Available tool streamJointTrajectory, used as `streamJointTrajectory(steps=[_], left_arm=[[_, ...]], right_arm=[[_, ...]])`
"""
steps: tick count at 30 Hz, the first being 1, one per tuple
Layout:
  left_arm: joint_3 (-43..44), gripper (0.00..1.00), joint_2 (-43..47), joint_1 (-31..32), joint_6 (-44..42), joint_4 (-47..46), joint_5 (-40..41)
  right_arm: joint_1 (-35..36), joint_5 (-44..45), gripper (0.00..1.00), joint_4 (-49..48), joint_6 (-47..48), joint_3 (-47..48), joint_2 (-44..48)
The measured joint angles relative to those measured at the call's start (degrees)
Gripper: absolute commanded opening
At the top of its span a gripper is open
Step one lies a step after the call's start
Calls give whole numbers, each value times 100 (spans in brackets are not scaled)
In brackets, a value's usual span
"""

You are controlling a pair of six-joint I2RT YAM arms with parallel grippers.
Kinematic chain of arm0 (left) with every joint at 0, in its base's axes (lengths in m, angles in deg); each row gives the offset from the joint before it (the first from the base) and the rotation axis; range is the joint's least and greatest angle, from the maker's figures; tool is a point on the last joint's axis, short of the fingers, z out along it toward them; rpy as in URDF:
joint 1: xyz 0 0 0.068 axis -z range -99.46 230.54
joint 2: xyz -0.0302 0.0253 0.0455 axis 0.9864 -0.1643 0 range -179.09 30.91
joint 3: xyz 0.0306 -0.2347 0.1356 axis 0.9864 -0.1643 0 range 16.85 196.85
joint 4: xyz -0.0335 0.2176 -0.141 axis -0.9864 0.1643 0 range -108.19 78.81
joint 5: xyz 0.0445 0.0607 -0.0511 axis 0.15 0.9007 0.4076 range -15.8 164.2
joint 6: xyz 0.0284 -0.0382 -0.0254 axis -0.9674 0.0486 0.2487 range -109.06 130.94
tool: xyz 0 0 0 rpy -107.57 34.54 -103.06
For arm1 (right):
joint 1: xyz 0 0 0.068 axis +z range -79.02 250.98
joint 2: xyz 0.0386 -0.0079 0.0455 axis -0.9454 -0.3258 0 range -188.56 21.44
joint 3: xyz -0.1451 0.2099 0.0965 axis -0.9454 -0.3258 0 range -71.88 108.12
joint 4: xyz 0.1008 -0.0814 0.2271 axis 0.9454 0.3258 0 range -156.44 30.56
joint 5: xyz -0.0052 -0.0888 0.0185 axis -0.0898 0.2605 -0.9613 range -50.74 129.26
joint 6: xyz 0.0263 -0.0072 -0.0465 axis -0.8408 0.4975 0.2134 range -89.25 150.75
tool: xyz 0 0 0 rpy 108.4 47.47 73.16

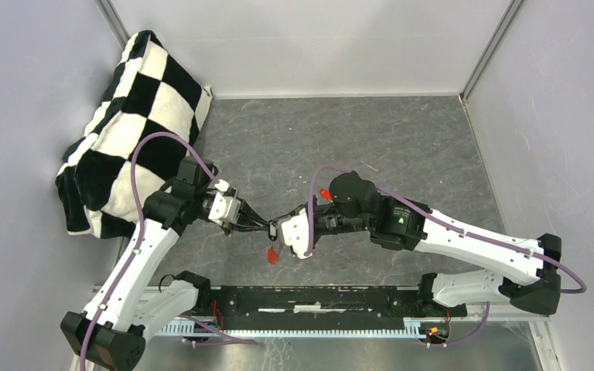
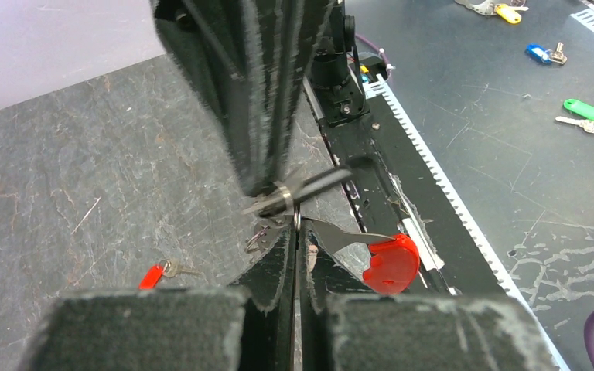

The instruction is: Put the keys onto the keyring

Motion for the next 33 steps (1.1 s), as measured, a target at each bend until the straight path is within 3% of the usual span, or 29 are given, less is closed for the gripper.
streamJointTrajectory(steps=[11,17,33], left_arm=[[0,2,133,0,-2,-2,4],[0,2,133,0,-2,0,-7],[33,2,-2,0,4,0,-79]], right_arm=[[-13,734,0,-46,-295,-422,645],[-15,669,0,-35,-387,-778,892],[-15,223,0,-61,-404,-793,531]])
